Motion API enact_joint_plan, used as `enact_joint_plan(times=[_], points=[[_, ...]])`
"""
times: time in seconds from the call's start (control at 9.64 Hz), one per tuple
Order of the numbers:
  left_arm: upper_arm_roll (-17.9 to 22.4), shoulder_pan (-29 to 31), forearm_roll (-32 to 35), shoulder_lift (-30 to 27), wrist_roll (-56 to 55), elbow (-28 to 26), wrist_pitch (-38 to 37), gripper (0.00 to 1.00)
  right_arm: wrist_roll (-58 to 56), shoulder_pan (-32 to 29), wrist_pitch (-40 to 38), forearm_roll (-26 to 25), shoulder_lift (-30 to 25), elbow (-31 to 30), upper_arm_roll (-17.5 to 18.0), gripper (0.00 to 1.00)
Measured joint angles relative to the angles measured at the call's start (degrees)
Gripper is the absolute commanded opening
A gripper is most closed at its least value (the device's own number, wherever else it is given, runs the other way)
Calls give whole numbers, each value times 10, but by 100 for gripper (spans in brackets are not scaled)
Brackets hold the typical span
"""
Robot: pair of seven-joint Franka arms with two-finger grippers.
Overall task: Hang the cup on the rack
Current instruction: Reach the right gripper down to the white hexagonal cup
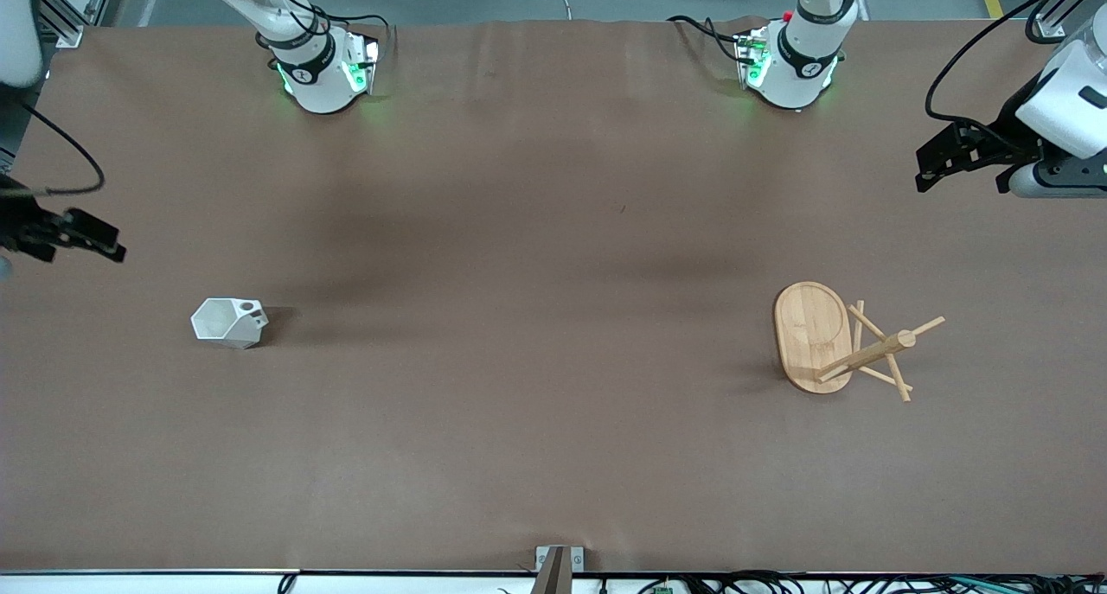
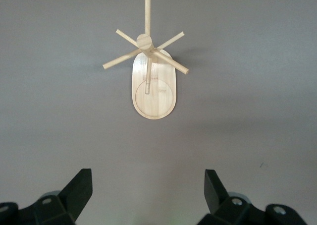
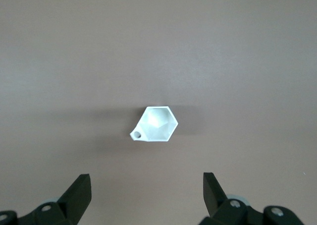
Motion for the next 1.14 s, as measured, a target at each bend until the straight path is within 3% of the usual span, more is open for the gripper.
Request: enact_joint_plan(times=[0.31, 0.62, 1.14], points=[[-1, -2, 0, 5, 1, 0, 0, 100, -43, -27, 61, 13, 41, -59, -1, 97], [-1, -3, 0, 5, 1, 1, 0, 100, -123, -59, 93, 76, 104, -63, -1, 96], [-2, -4, 0, 5, 1, 1, 0, 100, -267, -64, 162, 93, 187, -63, 5, 93]])
